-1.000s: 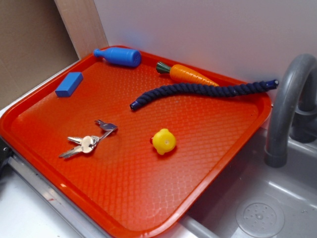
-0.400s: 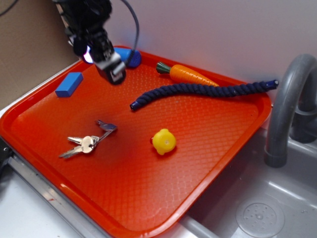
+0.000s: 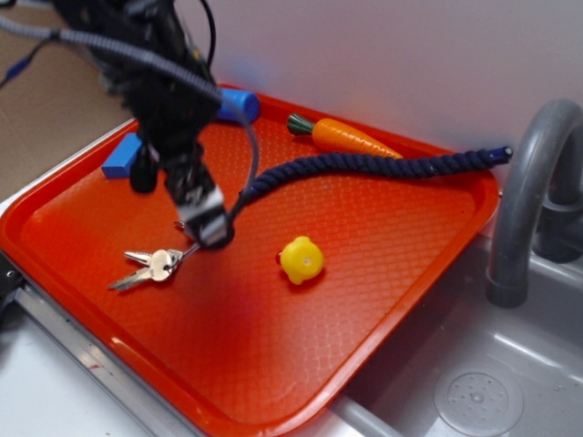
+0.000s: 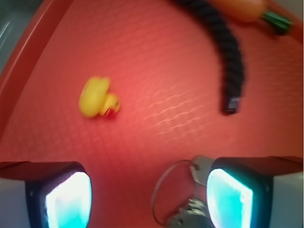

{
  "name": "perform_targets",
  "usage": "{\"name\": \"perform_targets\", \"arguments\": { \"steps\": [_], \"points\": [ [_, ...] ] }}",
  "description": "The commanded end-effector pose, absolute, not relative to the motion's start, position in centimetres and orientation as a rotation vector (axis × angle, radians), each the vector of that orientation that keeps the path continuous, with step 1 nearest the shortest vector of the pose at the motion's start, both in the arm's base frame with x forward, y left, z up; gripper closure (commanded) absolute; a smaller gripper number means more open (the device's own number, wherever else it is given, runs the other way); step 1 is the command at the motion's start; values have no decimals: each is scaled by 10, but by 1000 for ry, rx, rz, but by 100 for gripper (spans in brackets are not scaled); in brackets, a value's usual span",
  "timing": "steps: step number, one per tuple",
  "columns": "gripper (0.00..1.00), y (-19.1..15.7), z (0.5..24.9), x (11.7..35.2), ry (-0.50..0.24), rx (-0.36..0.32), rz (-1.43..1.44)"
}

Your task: Grab the yellow duck.

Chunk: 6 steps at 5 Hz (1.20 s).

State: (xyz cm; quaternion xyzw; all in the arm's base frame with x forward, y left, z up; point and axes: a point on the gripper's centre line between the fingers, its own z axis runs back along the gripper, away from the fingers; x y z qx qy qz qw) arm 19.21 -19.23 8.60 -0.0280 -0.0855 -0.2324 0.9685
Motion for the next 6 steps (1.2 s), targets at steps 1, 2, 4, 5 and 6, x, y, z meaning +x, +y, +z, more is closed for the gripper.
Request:
{"name": "perform_targets", "arguments": {
  "steps": [1,2,4,5,6],
  "points": [
    [0,-225,70,200,-209,-85,-657],
    [0,-241,60,210,-199,-79,-713],
    [100,-248,42,225,-163,-71,-724],
    [100,-238,50,223,-185,-58,-704],
    [100,-215,84,225,-223,-41,-642]
  ]
}}
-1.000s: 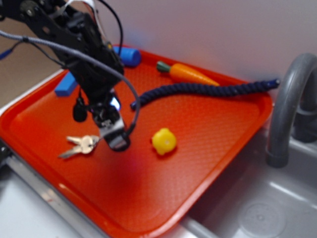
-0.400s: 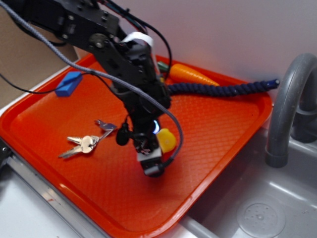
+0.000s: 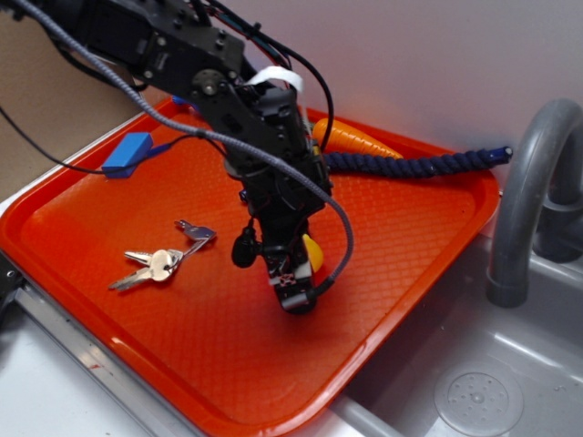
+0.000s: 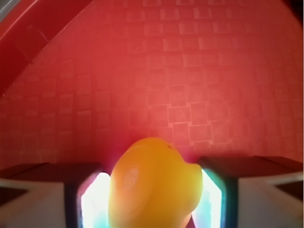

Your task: Grab the yellow duck.

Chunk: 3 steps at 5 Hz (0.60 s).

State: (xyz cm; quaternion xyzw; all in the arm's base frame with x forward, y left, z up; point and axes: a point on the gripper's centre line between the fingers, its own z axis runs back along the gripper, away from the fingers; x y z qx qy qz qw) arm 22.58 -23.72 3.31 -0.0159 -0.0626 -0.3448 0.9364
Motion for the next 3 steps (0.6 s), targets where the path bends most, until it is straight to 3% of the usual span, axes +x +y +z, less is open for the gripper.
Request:
{"name": "perform_targets", "arguments": {
  "steps": [1,2,3],
  "points": [
    [100,-164,133,224,-229,-60,-481],
    [100,-117,185,222,-211,-23,-311],
    [100,-71,211,219,-186,44,-233]
  ]
}}
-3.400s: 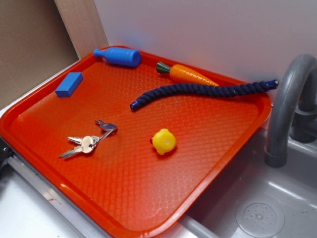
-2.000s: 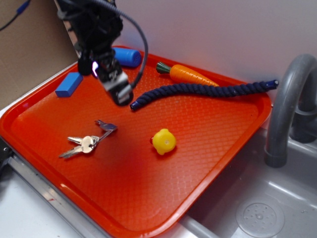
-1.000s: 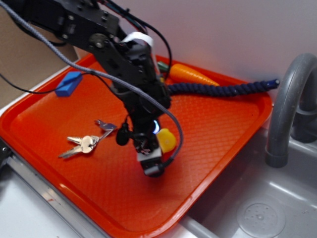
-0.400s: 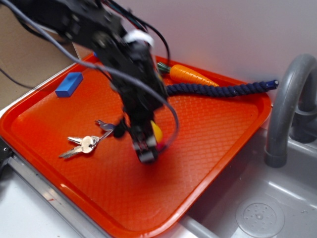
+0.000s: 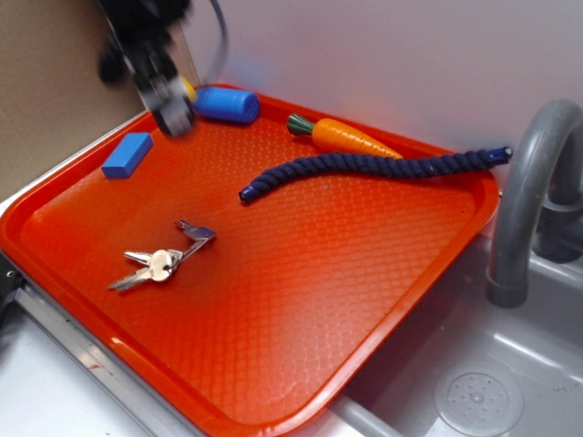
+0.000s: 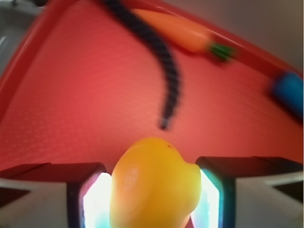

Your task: Grab the yellow duck.

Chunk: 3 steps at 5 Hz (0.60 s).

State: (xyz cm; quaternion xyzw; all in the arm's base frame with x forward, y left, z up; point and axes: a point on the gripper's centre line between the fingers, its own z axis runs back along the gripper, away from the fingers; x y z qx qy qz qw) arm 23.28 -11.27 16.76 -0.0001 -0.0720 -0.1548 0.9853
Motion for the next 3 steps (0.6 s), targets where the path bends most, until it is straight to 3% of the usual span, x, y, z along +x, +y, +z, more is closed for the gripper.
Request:
{"name": "perform_targets", "arguments": {
  "steps": [1,3],
  "points": [
    [100,-55,232,206,-214,57,-189],
    [100,-49,227,181,-213,37,-156]
  ]
}}
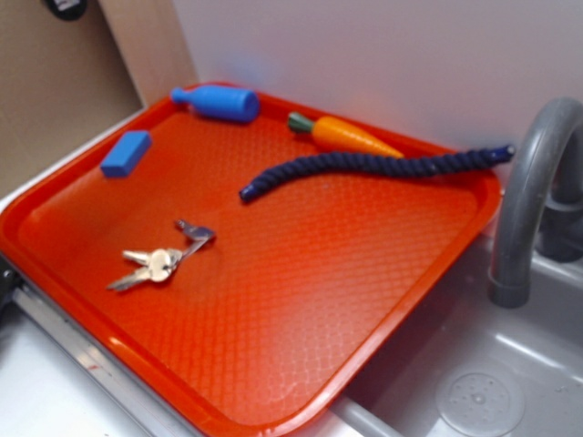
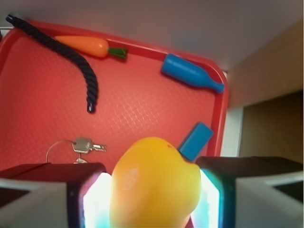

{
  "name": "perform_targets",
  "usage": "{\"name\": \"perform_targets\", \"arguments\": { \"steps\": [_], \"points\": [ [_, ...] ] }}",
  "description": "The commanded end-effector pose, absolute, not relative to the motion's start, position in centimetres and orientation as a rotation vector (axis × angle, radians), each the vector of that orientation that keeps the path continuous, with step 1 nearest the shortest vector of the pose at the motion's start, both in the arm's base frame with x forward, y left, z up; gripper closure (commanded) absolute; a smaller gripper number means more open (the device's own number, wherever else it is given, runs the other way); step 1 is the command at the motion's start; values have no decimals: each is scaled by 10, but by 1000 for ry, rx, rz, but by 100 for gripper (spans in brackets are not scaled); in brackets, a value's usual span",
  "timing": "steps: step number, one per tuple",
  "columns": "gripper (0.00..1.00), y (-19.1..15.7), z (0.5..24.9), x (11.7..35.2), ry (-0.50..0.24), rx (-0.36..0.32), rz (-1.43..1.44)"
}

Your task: Grab the yellow duck.

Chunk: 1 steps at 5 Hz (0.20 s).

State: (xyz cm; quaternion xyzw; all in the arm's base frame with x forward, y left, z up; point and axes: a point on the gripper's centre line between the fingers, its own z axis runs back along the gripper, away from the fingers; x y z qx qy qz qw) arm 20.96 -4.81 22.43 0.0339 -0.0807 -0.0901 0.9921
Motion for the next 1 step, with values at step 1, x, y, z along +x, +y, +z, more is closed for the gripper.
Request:
{"name": "perform_targets", "arguments": {
  "steps": [1],
  "points": [
    [100,-50,221,182,-182,41,-174]
  ]
}}
